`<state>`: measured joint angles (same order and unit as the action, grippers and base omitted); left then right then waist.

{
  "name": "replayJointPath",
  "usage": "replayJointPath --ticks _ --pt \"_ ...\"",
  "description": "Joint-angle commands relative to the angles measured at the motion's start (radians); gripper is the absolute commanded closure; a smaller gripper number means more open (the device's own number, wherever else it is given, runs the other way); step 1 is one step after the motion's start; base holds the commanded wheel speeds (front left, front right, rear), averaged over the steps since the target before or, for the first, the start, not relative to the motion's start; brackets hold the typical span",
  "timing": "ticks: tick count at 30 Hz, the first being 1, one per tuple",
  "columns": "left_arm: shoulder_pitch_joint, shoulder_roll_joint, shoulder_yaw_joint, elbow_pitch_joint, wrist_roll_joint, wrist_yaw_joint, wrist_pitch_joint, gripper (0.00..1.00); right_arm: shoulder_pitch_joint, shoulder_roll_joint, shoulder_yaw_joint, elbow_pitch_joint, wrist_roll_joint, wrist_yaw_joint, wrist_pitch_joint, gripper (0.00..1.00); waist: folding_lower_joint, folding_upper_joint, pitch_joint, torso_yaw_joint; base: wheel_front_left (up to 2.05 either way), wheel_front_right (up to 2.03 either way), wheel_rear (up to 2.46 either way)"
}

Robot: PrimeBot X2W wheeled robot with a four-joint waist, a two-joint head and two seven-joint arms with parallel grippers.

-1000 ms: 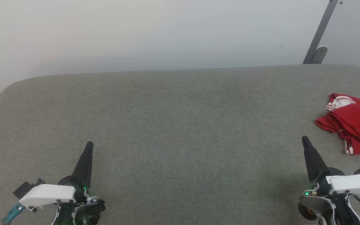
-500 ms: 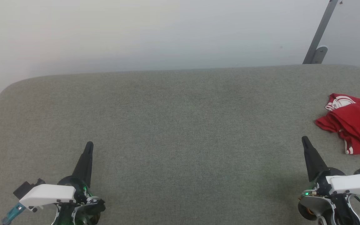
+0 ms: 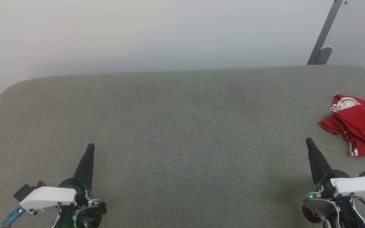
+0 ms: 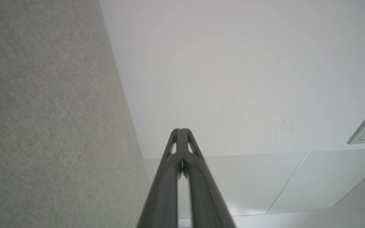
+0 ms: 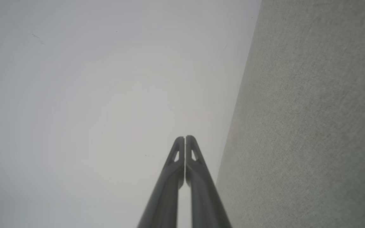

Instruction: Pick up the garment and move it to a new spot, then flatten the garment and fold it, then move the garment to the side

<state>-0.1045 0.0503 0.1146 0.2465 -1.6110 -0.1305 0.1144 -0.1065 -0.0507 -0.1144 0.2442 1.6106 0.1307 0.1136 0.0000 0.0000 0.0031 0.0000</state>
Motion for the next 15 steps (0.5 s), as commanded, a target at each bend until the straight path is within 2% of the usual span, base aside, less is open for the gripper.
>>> replayJointPath --ticks 1,15 --pt "-0.011 -0.003 0.0 -0.001 -0.002 0.0 0.004 1.0 -0.005 0.003 -0.001 0.002 0.004 0.0 0.003 1.0 0.0 0.0 0.0 0.0 0.0 0.0 0.0" --pt "-0.011 -0.003 0.0 -0.001 -0.002 0.0 0.004 1.0 -0.005 0.003 0.0 0.002 0.004 0.0 0.003 1.0 0.0 0.0 0.0 0.0 0.0 0.0 0.0"
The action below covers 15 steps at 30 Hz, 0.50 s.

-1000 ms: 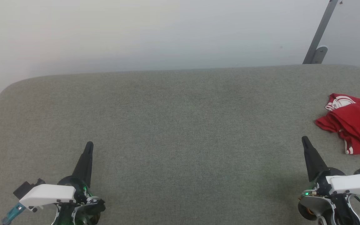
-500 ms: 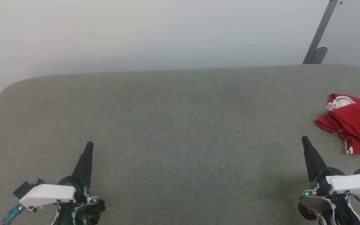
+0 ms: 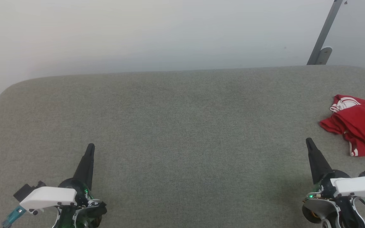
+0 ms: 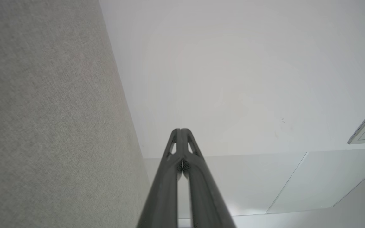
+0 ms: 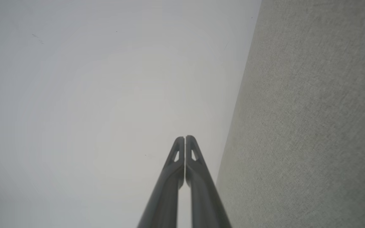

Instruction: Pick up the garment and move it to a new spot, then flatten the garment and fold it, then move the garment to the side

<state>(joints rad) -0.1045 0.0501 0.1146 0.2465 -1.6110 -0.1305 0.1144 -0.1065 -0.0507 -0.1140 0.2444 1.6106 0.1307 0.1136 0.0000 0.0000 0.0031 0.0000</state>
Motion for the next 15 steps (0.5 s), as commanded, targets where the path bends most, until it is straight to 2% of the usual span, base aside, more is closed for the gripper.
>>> replayJointPath --ticks 1,15 --pt "-0.011 -0.002 0.0 -0.001 -0.002 0.0 0.004 1.0 -0.005 0.003 -0.001 0.002 0.004 0.0 0.003 1.0 0.0 0.0 0.0 0.0 0.0 0.0 0.0" --pt "-0.011 -0.002 0.0 -0.001 -0.002 0.0 0.004 1.0 -0.005 0.003 -0.001 0.002 0.004 0.0 0.003 1.0 0.0 0.0 0.0 0.0 0.0 0.0 0.0"
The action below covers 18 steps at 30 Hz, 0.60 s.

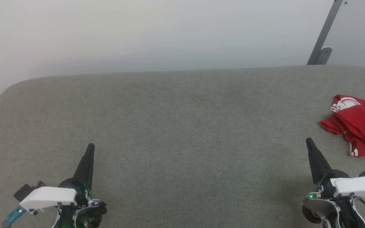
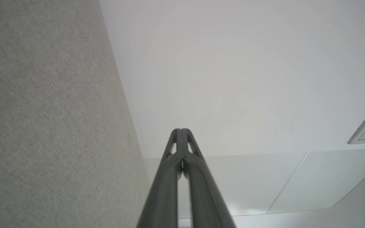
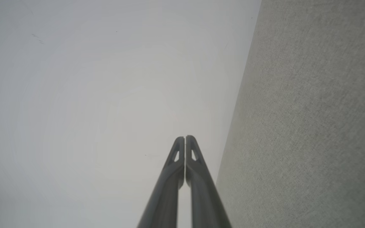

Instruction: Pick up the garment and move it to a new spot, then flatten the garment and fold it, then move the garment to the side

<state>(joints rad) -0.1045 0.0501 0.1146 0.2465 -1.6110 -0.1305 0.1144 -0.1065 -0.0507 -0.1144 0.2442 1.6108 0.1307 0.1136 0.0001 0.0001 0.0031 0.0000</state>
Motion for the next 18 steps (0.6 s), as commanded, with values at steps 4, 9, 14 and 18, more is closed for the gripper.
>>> replayJointPath --ticks 4,9,14,18 --pt "-0.011 -0.002 0.0 -0.001 -0.002 0.0 0.004 1.0 -0.005 0.003 0.0 0.002 0.004 0.0 0.003 1.0 -0.0001 -0.0001 0.0 0.0 0.0 0.0 0.0" --pt "-0.011 -0.002 0.0 -0.001 -0.002 0.0 0.004 1.0 -0.005 0.003 0.0 0.002 0.004 0.0 0.003 1.0 -0.0001 -0.0001 0.0 0.0 0.0 0.0 0.0" --pt "-0.011 -0.002 0.0 -0.001 -0.003 0.0 0.004 1.0 -0.005 0.003 0.0 0.002 0.004 0.0 0.003 1.0 -0.0001 -0.0001 0.0 0.0 0.0 0.0 0.0" --pt "-0.011 -0.002 0.0 -0.001 -0.003 0.0 0.004 1.0 -0.005 0.003 0.0 0.002 0.004 0.0 0.003 1.0 -0.0001 -0.0001 0.0 0.0 0.0 0.0 0.0"
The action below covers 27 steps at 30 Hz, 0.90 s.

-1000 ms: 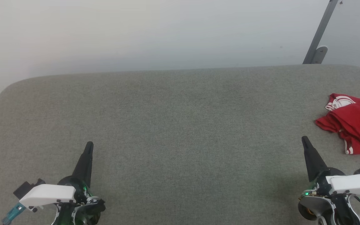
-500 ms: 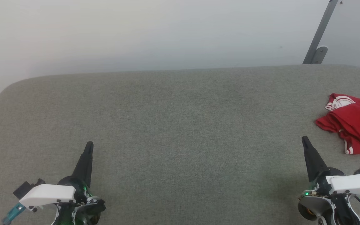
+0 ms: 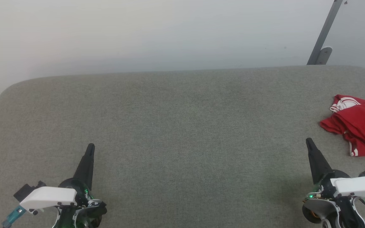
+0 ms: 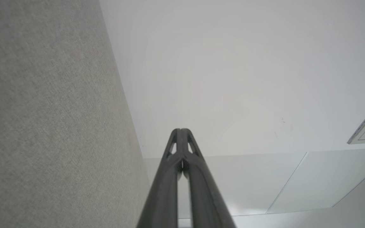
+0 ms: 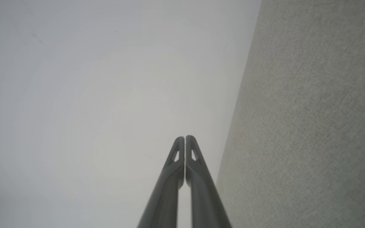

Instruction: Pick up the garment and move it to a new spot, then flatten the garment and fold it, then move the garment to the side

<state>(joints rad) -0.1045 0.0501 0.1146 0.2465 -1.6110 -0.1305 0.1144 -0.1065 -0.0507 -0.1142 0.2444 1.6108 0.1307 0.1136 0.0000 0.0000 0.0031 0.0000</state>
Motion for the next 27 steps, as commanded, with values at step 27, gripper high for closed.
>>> replayJointPath --ticks 27 --pt "-0.011 -0.002 0.0 -0.001 -0.003 0.0 0.003 1.0 -0.005 0.003 0.0 0.002 0.004 0.0 0.003 1.0 0.0 0.0 0.0 0.0 0.0 0.0 0.0"
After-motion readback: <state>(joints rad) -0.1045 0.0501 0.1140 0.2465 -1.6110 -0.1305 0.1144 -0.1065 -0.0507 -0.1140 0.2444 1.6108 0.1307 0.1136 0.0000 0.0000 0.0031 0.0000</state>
